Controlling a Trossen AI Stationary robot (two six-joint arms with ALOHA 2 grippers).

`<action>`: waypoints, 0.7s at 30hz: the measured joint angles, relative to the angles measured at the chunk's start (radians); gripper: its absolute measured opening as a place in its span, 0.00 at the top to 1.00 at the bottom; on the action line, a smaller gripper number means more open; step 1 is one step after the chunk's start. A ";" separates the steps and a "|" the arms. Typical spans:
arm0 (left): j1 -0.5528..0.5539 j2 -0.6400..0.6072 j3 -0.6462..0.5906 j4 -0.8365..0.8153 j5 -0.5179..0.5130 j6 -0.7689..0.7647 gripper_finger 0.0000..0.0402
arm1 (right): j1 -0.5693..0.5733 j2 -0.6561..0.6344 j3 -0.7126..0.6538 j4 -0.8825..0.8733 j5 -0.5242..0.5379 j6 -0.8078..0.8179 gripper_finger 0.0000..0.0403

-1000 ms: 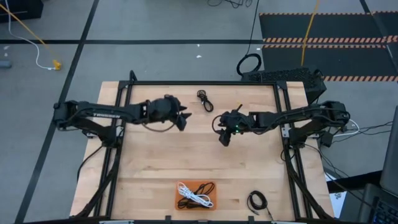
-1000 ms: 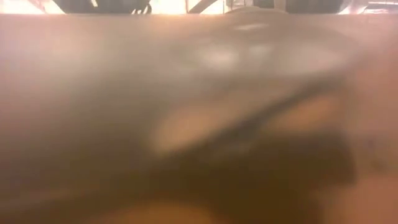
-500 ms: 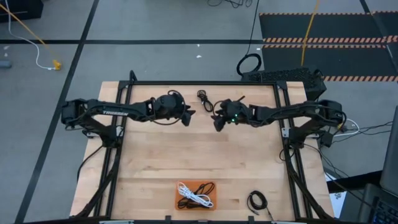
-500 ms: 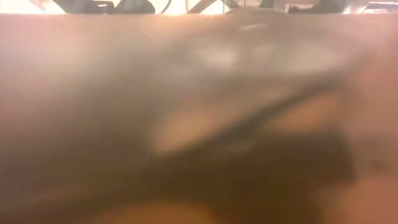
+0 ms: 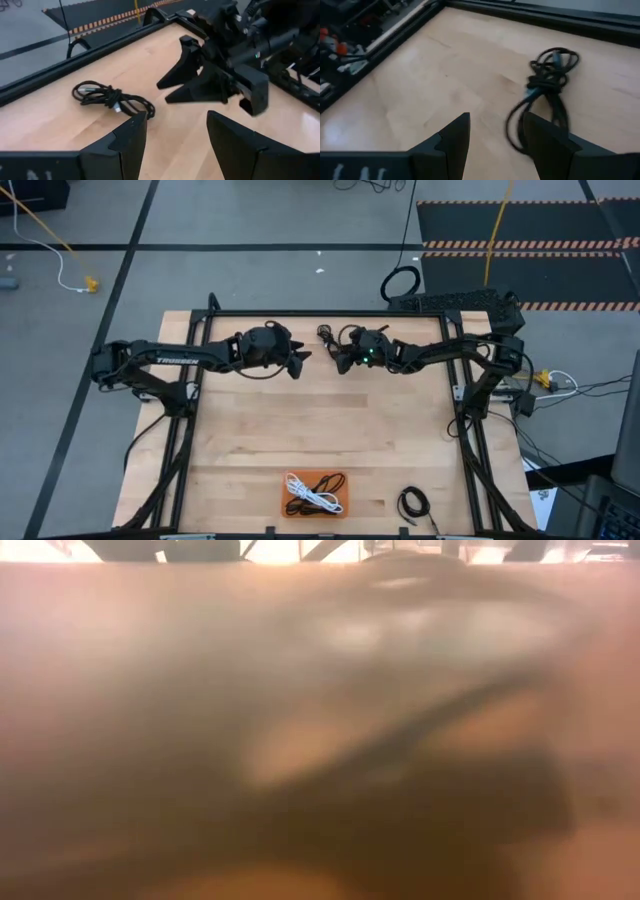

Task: Pick and place USB-C Cables
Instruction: Put the top center black charger cable into the orange bin

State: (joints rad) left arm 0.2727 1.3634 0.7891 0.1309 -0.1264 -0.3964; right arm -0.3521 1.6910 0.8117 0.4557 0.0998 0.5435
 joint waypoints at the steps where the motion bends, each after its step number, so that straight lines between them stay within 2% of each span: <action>1: 0.006 -0.008 0.000 -0.007 0.008 0.014 0.48 | -0.008 0.006 0.006 -0.002 0.000 -0.007 0.56; 7: 0.036 -0.036 0.000 -0.025 0.078 0.055 0.48 | -0.046 0.080 0.102 -0.027 -0.035 -0.037 0.56; 13: 0.043 -0.046 0.000 -0.078 0.084 0.083 0.48 | -0.053 0.160 0.216 -0.219 -0.054 -0.054 0.56; 21: 0.043 -0.063 0.000 -0.133 0.084 0.107 0.48 | -0.081 0.163 0.273 -0.378 -0.053 -0.078 0.56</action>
State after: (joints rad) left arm 0.3155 1.3008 0.7891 -0.0018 -0.0422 -0.2896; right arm -0.4331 1.8543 1.0847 0.0779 0.0464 0.4656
